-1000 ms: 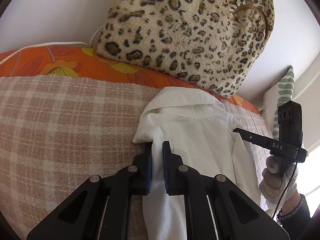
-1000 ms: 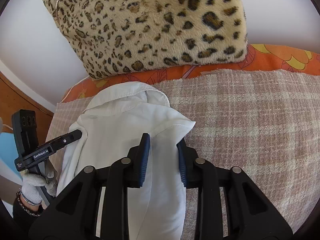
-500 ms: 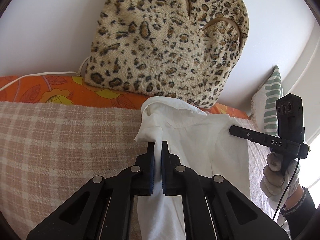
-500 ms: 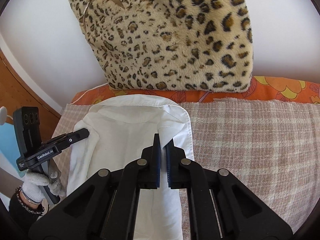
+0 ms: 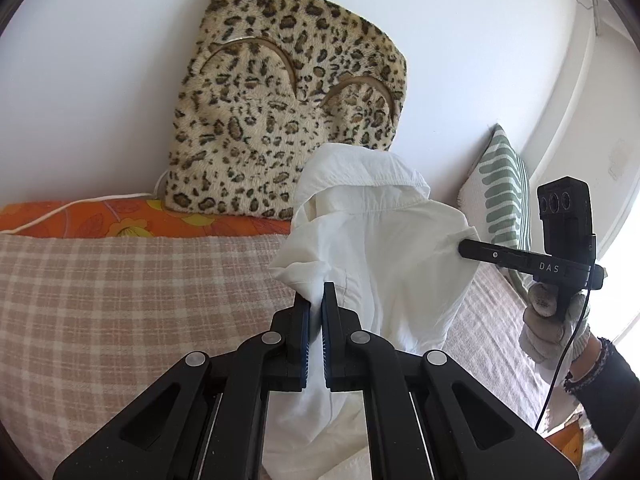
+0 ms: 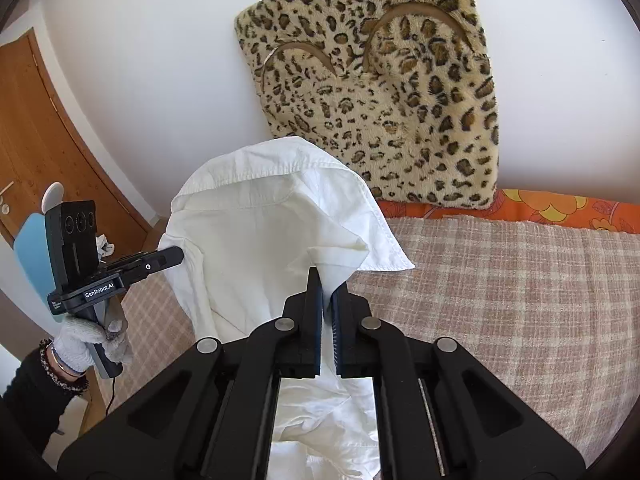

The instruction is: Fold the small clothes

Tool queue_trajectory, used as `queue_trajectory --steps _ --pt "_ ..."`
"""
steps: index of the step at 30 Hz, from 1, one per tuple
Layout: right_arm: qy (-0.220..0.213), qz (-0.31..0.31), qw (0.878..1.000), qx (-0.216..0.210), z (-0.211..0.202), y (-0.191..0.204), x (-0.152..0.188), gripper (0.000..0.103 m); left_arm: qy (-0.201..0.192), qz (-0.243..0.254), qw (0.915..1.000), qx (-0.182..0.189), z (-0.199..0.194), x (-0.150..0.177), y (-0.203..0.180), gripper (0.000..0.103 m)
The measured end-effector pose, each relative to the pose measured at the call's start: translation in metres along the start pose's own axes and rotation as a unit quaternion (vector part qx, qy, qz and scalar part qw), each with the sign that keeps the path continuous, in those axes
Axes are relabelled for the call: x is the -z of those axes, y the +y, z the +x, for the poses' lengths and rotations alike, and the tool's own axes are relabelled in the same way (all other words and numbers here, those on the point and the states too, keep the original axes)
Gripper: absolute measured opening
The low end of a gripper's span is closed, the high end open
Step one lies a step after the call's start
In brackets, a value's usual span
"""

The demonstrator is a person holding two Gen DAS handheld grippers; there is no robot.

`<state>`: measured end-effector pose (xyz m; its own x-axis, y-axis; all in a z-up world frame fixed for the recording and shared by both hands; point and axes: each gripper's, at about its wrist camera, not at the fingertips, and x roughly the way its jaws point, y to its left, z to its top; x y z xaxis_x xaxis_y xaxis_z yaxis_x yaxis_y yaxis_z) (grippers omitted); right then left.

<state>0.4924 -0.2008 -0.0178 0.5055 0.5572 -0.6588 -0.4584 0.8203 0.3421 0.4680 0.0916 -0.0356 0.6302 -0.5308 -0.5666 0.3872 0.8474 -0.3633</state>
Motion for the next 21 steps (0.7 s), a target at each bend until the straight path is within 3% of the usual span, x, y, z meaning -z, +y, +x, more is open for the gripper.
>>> queue_trajectory --steps 12,21 --pt "0.007 -0.043 0.999 -0.007 -0.063 0.04 0.087 0.005 0.013 0.06 0.9981 -0.007 -0.062 0.083 -0.046 0.004" --pt "0.056 -0.079 0.995 0.02 -0.076 0.049 0.161 0.005 0.048 0.112 0.9922 -0.028 -0.076 0.158 -0.071 0.004"
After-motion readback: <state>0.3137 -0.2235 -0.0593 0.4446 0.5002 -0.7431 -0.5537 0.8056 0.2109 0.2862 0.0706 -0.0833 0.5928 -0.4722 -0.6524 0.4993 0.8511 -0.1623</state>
